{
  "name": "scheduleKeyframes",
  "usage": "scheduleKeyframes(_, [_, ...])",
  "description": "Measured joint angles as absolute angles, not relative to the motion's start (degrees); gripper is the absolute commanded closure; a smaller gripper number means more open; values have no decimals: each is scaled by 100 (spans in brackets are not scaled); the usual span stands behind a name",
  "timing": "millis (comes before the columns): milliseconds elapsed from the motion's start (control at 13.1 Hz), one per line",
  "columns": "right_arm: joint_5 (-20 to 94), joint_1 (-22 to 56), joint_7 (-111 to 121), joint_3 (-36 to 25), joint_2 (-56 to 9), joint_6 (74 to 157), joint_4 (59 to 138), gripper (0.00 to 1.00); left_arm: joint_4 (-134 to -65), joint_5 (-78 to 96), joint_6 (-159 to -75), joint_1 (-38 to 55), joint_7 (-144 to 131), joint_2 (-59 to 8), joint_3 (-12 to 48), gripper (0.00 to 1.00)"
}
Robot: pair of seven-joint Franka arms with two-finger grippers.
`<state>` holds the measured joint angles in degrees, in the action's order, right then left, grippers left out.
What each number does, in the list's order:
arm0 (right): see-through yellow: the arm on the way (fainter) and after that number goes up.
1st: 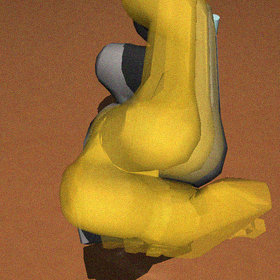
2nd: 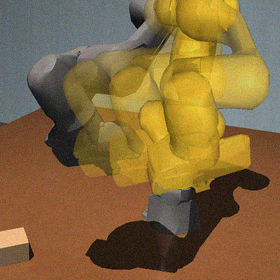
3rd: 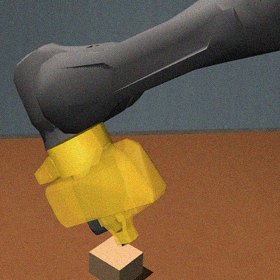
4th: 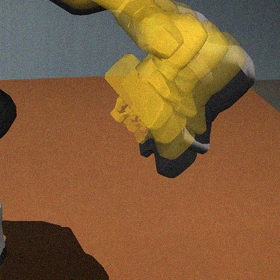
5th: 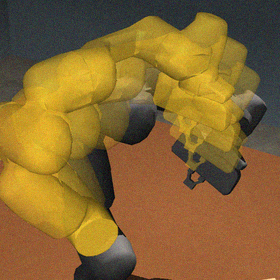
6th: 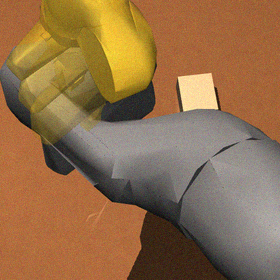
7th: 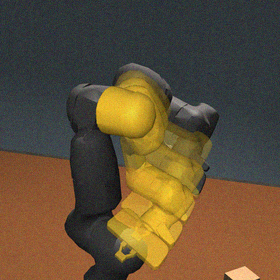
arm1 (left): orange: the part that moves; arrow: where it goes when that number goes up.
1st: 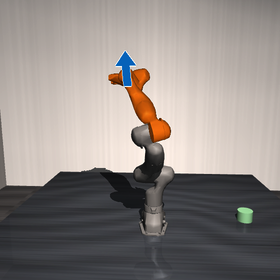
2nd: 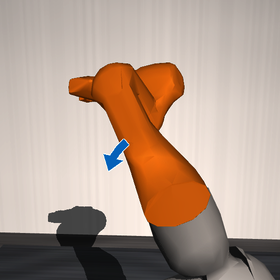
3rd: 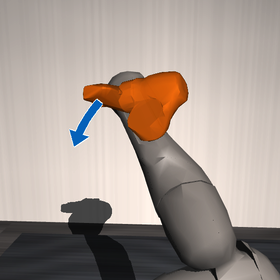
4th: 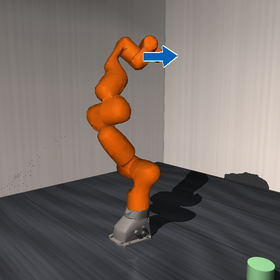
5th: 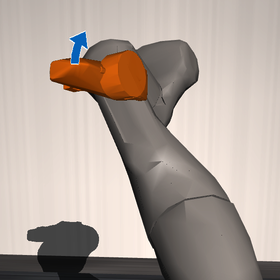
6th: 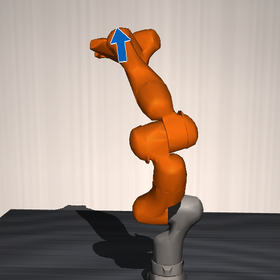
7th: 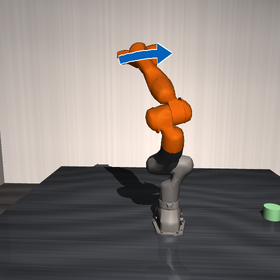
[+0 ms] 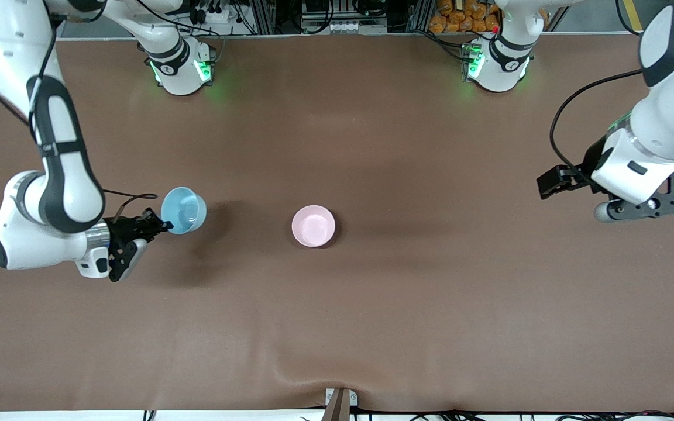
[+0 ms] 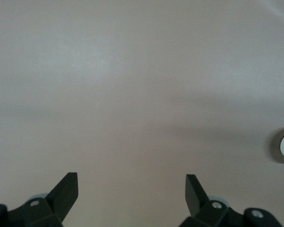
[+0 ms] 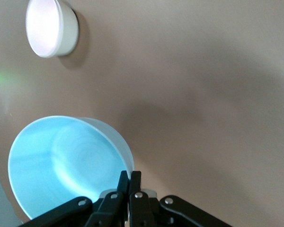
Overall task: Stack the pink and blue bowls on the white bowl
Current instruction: 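Lift the blue bowl with the right gripper while the left gripper withdraws, then carry the blue bowl with the right gripper onto the pink bowl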
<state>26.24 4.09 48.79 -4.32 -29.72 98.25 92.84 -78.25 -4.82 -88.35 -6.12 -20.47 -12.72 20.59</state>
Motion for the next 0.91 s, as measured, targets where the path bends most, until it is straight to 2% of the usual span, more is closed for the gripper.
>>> scheduleKeyframes(228, [2628,1010,3501,-421,-2766,10361,9298,100,-7828,-477,-8769,-791,-1745,-1186,2058,0])
scheduleKeyframes(380, [2629,1456,2626,-418,-2831,10941,9374,100,-7832,-465,-8735,-825,-1690,-1175,2058,0])
scheduleKeyframes(913, [2632,2819,-292,-418,-3083,11953,9402,100,-7852,-460,-8727,-832,-1485,-1171,2063,0])
